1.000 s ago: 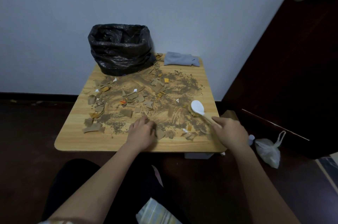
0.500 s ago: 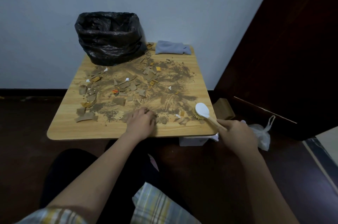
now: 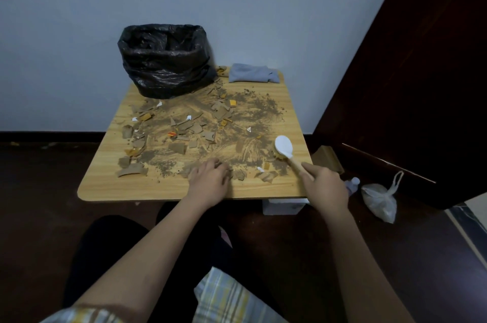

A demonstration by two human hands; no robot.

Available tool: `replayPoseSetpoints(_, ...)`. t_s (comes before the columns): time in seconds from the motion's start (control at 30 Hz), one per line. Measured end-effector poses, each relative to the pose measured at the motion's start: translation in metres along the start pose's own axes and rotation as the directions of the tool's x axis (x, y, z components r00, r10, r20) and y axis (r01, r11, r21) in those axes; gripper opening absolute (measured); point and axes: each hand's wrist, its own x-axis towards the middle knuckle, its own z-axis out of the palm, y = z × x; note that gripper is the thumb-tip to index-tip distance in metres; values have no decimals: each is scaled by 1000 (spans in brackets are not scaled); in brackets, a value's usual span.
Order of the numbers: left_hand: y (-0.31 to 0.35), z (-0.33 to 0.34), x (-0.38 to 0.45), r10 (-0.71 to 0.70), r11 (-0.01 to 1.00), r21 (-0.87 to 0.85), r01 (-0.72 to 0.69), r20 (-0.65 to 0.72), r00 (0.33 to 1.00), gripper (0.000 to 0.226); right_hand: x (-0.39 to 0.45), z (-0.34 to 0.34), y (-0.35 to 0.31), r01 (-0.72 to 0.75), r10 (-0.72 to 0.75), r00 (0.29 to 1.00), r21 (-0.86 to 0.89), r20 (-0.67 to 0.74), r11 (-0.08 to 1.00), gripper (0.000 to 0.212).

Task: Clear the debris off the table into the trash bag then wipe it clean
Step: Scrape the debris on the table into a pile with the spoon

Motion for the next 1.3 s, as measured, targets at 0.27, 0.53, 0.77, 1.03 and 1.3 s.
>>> replayPoseSetpoints(0.27,14,-14,5,57,986,-157,-60,-28,998,38,5,3,-10,45,-39,998,151,-43,988,37)
replayPoseSetpoints(0.53,74,-26,12,119,771,-637,-13,123,985,30,-4,28,-47,241,-221,968,209,-116,948,36)
replayPoseSetpoints(0.77,81,-36,19,-88,321,-878,355,345,934,29,-3,42,-59,303,-257,952,401,-166,864,31)
replayPoseSetpoints(1.03,78,-41,37,-185,249,-892,377,339,923,18,18,47,-55,342,-313,938,519,-145,784,32)
replayPoseSetpoints(1.3,51,-40,59,-250,485,-815,317,218,943,23,65,55,-14,233,-212,972,354,-98,906,29)
